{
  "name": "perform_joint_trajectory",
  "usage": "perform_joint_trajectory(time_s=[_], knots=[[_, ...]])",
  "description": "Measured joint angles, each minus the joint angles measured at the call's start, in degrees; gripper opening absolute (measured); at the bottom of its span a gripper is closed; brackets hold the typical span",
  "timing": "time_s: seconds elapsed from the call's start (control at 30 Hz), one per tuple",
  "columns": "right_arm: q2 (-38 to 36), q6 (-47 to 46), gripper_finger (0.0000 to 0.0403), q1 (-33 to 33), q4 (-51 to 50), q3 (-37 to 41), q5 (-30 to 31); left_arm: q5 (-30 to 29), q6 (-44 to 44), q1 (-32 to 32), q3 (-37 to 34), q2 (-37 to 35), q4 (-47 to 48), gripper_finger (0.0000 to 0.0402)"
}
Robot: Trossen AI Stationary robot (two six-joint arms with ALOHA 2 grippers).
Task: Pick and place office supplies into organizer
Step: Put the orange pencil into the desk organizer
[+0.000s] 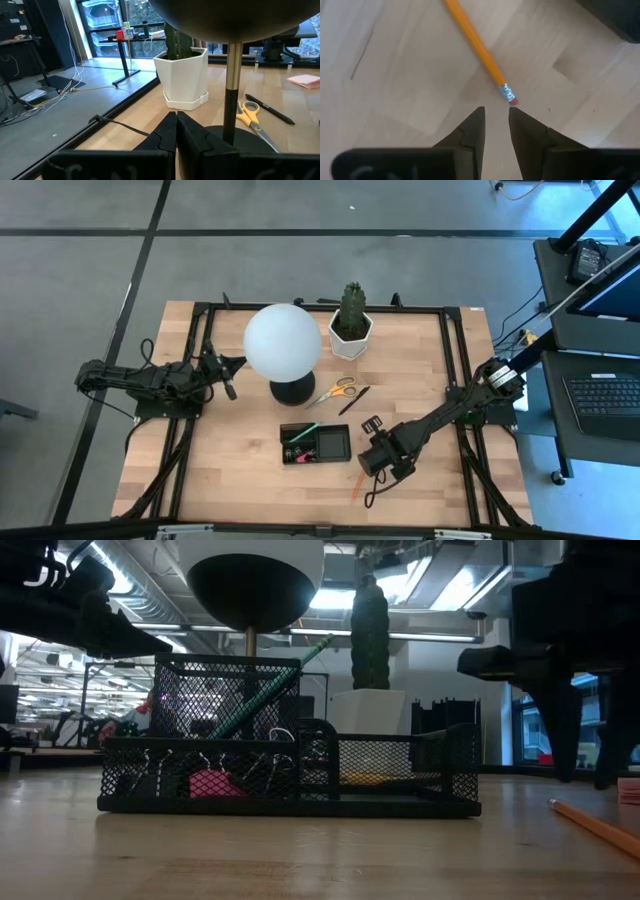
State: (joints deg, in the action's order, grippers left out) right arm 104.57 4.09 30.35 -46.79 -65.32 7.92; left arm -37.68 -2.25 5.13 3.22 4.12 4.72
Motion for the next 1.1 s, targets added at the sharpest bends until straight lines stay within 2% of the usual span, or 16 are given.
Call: perform_joint_trajectory(time_s=[0.13,0.33,0.47,0.73,0.93,1.1], knots=[[0.0,-0.11,0.0105,-0.06,0.46,0.0,0.05,-0.01,0.16,0.0,0.0,0.02,0.01,0.0004],[0.0,-0.66,0.0161,-0.06,0.95,0.0,0.59,-0.01,0.19,0.0,0.0,0.0,0.0,0.0004],[0.0,-0.38,0.0184,-0.06,1.15,0.0,0.61,-0.01,0.19,0.0,0.0,0.01,0.0,0.0004],[0.0,8.88,0.019,-0.06,1.69,0.0,0.81,-0.01,0.19,0.01,0.0,0.01,-0.01,0.0004],[0.0,14.31,0.019,-0.1,2.82,0.0,3.63,-0.01,0.17,0.02,0.0,0.0,0.01,0.0004],[0.3,15.73,0.019,-0.13,2.87,-0.02,3.61,-0.01,0.47,0.02,0.0,0.0,-0.01,0.0004]])
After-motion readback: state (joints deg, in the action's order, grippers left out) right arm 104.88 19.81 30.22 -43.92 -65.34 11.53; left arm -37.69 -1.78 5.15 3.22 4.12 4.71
